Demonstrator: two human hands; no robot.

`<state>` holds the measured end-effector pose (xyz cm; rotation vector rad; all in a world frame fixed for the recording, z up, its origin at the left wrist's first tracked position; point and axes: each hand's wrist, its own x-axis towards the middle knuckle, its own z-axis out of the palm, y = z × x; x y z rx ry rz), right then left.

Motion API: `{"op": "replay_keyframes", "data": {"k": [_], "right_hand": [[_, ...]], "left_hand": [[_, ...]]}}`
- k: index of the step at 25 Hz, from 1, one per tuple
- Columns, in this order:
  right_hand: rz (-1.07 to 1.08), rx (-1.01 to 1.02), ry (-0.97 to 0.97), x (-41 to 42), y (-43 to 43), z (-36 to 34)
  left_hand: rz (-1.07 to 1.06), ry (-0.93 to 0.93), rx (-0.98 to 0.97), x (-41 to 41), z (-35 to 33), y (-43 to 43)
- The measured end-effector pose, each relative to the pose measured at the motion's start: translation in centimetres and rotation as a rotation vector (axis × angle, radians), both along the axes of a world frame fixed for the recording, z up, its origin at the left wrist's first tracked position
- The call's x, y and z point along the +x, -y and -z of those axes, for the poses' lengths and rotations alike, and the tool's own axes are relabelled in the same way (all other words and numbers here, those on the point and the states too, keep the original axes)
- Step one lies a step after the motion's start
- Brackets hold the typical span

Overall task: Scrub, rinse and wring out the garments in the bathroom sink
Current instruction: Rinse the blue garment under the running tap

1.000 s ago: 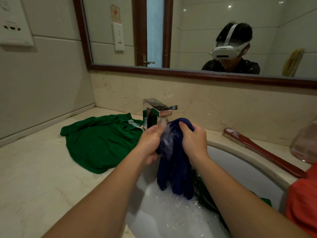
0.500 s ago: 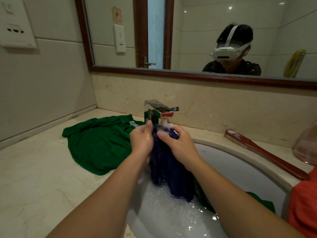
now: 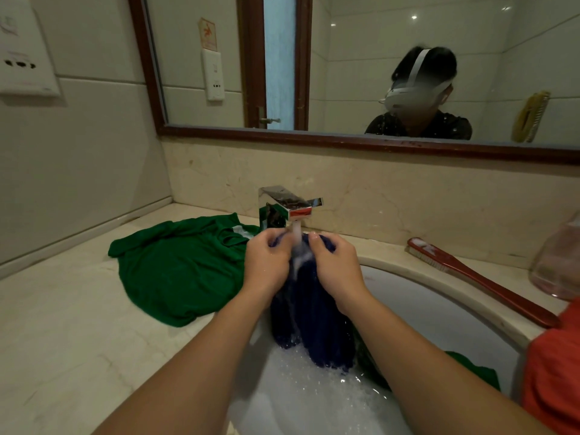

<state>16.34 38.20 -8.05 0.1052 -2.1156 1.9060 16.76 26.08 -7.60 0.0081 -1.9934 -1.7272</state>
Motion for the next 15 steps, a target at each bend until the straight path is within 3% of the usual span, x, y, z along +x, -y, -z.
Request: {"op": "replay_keyframes", "data": {"k": [6,12,15], "right_hand": [[-0.183,0.211,0.035,0.8,1.1,0.3],[-0.054,0.298,0.012,0.3,0.5,0.0],[0.041,0.177,0.012,0.1,0.4,0.3]], "left_hand": [[-0.054,-0.020,0.052,-0.1,-0.2,0.5],[-0.026,0.040,-0.005,-0.2,0.1,0.3],[0.018,0.101,-0.014,-0.1,0.2,-0.1]]}}
